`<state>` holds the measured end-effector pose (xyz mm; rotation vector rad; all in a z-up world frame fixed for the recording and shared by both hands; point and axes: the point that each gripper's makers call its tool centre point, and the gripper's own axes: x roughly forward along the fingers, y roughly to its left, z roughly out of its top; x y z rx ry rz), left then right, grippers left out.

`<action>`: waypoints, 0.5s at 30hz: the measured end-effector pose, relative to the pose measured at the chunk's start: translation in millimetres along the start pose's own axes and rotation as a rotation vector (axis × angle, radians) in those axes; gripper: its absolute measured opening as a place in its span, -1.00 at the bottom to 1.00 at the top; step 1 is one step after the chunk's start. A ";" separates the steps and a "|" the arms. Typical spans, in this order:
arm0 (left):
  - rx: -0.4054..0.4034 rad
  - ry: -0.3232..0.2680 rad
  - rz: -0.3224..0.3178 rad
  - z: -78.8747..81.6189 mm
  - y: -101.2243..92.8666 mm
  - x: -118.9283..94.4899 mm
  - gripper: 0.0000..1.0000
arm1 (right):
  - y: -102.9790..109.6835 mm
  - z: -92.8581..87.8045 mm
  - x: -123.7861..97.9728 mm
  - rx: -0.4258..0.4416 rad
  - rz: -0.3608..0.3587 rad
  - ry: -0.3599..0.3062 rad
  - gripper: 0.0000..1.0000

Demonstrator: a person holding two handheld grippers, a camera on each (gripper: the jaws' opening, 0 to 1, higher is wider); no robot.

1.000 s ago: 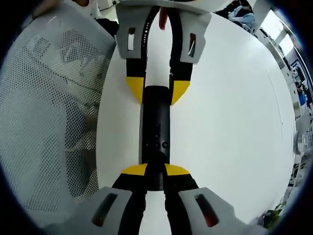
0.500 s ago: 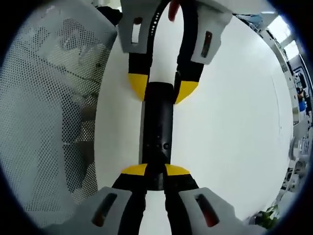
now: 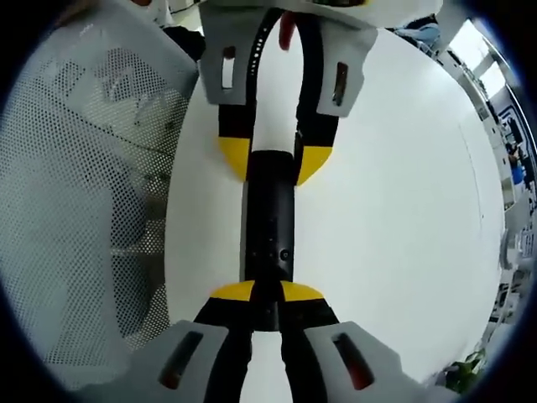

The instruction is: Press the specified remote control buttons in sequence, fully releasing each button before pressing the next.

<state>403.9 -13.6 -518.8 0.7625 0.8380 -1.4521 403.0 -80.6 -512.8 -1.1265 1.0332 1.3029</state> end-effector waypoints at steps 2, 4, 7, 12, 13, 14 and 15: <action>-0.001 0.001 0.000 0.0 0.1 0.0 -0.51 | -1.3 0.3 0.3 0.004 0.007 0.001 -0.83; -0.009 -0.008 -0.002 -0.1 0.3 -0.2 -0.51 | -1.7 0.6 1.2 0.033 0.014 0.013 -0.83; -0.012 -0.010 -0.002 -0.1 0.3 -0.1 -0.51 | -0.6 0.4 2.6 -0.012 0.002 0.051 -0.83; -0.009 -0.005 0.000 -0.1 0.1 0.1 -0.51 | -1.4 -0.1 3.0 0.020 0.009 0.076 -0.83; -0.011 -0.006 0.000 -0.1 0.1 0.1 -0.51 | -0.8 -0.8 2.6 0.015 0.007 0.070 -0.83; -0.011 -0.006 0.000 -0.1 0.0 0.1 -0.51 | -1.1 -1.4 2.0 0.015 0.005 0.059 -0.83; -0.010 -0.005 0.000 -0.1 0.0 0.1 -0.51 | -0.9 -1.7 1.6 0.022 0.004 0.050 -0.83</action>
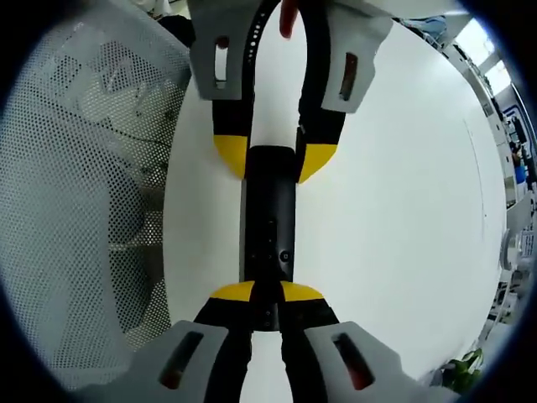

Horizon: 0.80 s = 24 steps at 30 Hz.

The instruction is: Press the specified remote control buttons in sequence, fully releasing each button before pressing the next.

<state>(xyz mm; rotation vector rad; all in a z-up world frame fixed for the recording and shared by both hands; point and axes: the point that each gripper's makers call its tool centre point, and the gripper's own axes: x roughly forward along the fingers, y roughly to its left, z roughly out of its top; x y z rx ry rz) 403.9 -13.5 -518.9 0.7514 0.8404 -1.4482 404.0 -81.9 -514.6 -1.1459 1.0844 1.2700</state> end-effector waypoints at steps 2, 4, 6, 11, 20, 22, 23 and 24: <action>0.001 0.001 0.001 0.0 -0.1 0.0 -0.51 | 0.0 -0.1 -0.6 -0.004 -0.001 -0.015 -0.83; 0.003 0.002 0.001 -0.1 0.1 0.0 -0.51 | 0.5 -0.1 -1.8 -0.009 -0.002 -0.029 -0.84; 0.004 0.005 0.001 -0.1 0.0 -0.1 -0.51 | 1.7 1.0 -1.9 -0.032 -0.007 -0.037 -0.84; 0.002 0.002 0.001 -0.2 0.0 -0.3 -0.51 | 1.2 2.4 -1.8 -0.049 -0.002 -0.026 -0.84; 0.002 0.002 0.001 -0.1 -0.4 -0.5 -0.51 | -3.9 9.2 -1.4 -0.009 -0.007 -0.073 -0.91; 0.004 0.005 0.002 0.0 -0.4 -0.4 -0.51 | -3.2 9.5 0.3 -0.017 0.002 -0.051 -0.91; 0.004 0.005 0.002 0.0 -0.4 -0.3 -0.51 | -3.7 9.3 1.0 -0.011 0.006 -0.044 -0.90; 0.004 0.005 0.001 0.1 -0.4 -0.3 -0.51 | -4.1 8.5 0.6 -0.005 0.008 -0.043 -0.90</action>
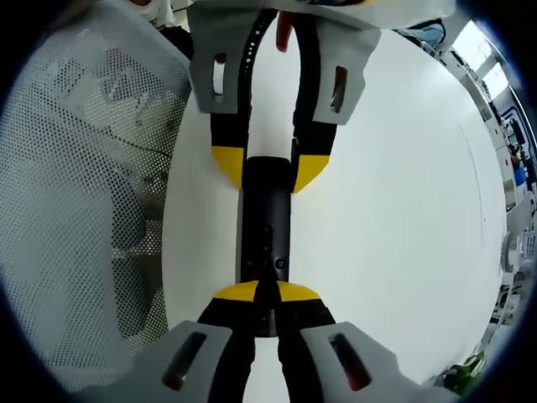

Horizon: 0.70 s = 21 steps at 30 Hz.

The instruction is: Press the specified remote control buttons in sequence, fully releasing each button before pressing the next.

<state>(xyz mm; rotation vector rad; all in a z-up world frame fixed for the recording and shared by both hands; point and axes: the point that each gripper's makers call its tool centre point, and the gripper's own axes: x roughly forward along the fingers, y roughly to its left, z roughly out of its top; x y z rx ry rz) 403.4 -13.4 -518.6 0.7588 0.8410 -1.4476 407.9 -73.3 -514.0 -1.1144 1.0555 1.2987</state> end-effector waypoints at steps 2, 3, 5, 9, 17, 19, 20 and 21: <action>-0.002 -0.001 0.000 0.0 0.0 0.1 -0.51 | 1.0 -1.2 0.1 0.014 -0.005 -0.003 -0.90; -0.003 -0.002 0.000 0.0 0.1 0.1 -0.51 | 1.9 -1.4 0.5 -0.002 -0.015 -0.004 -0.90; -0.004 -0.004 -0.001 0.0 0.2 0.2 -0.51 | 2.0 -1.2 1.0 -0.072 -0.026 0.012 -0.90; -0.013 -0.011 -0.001 0.1 0.5 0.3 -0.51 | 1.1 -1.2 1.9 -0.029 -0.022 0.039 -0.90; -0.015 -0.014 -0.001 0.2 0.5 0.5 -0.51 | 0.3 -2.2 -2.3 0.064 -0.028 -0.112 -0.91; -0.015 -0.014 -0.001 0.2 0.5 0.5 -0.51 | 0.8 -1.1 -2.0 0.043 -0.026 -0.115 -0.91; -0.015 -0.015 -0.001 0.2 0.5 0.5 -0.51 | 0.6 -1.0 -1.8 0.035 -0.026 -0.114 -0.91; -0.016 -0.016 -0.002 0.2 0.5 0.4 -0.51 | 0.6 -0.9 -1.8 0.030 -0.025 -0.113 -0.92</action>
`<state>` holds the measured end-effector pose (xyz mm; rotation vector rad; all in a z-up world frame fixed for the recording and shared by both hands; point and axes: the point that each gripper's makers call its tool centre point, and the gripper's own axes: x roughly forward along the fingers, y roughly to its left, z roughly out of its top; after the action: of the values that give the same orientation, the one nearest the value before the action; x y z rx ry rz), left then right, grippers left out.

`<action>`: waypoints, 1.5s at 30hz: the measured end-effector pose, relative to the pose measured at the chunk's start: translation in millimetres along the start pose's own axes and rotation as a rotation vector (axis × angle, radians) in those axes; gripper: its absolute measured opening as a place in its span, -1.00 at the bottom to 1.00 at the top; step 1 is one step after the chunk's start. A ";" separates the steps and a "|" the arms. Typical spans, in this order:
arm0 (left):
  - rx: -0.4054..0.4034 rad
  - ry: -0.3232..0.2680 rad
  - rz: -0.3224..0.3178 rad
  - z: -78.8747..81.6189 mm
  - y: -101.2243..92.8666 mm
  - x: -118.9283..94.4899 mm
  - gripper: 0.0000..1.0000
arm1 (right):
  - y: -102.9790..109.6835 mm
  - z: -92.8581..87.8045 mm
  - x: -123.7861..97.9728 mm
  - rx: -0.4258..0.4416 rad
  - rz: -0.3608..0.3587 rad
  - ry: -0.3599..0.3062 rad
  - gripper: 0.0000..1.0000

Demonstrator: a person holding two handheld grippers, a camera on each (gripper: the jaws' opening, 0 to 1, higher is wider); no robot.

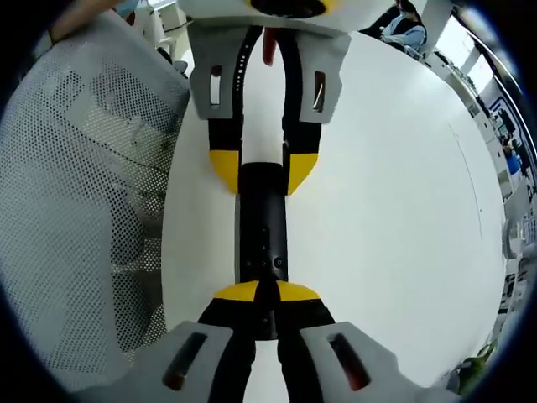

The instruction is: Press the specified remote control buttons in sequence, fully releasing each button before pressing the next.

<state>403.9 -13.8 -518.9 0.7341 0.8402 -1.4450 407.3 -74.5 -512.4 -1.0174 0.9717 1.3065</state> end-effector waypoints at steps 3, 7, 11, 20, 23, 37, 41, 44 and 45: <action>-0.005 -0.003 -0.001 0.1 -0.1 -0.1 -0.51 | 0.9 1.1 0.4 -0.038 0.003 0.014 -0.92; -0.005 -0.002 -0.002 0.1 -0.2 -0.2 -0.51 | 1.6 2.4 0.9 -0.150 -0.025 0.052 -0.95; -0.009 -0.005 -0.003 0.1 -0.2 -0.2 -0.51 | 1.7 1.4 1.7 -0.108 -0.034 0.053 -0.98; -0.011 -0.007 -0.002 0.3 0.2 0.1 -0.51 | 3.1 1.4 3.4 -0.194 -0.058 0.085 -1.00; -0.012 -0.010 -0.003 0.3 0.4 0.2 -0.51 | 0.8 1.0 2.2 -0.079 -0.065 0.053 -1.00; -0.017 -0.009 -0.004 0.6 0.1 0.3 -0.51 | 15.9 16.5 5.7 -0.387 -0.097 0.064 -1.00; -0.018 -0.015 -0.005 0.6 0.0 0.1 -0.51 | 16.1 15.5 6.3 -0.591 -0.142 0.120 -1.00; -0.017 -0.015 -0.005 0.6 -0.1 0.0 -0.51 | 17.4 15.3 7.4 -0.752 -0.195 0.170 -1.00; -0.017 -0.015 -0.005 0.6 -0.1 -0.1 -0.51 | 17.7 15.3 7.5 -0.794 -0.205 0.183 -1.00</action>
<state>403.8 -14.3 -518.5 0.7085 0.8422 -1.4445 389.7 -57.7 -515.9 -1.8131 0.4388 1.4664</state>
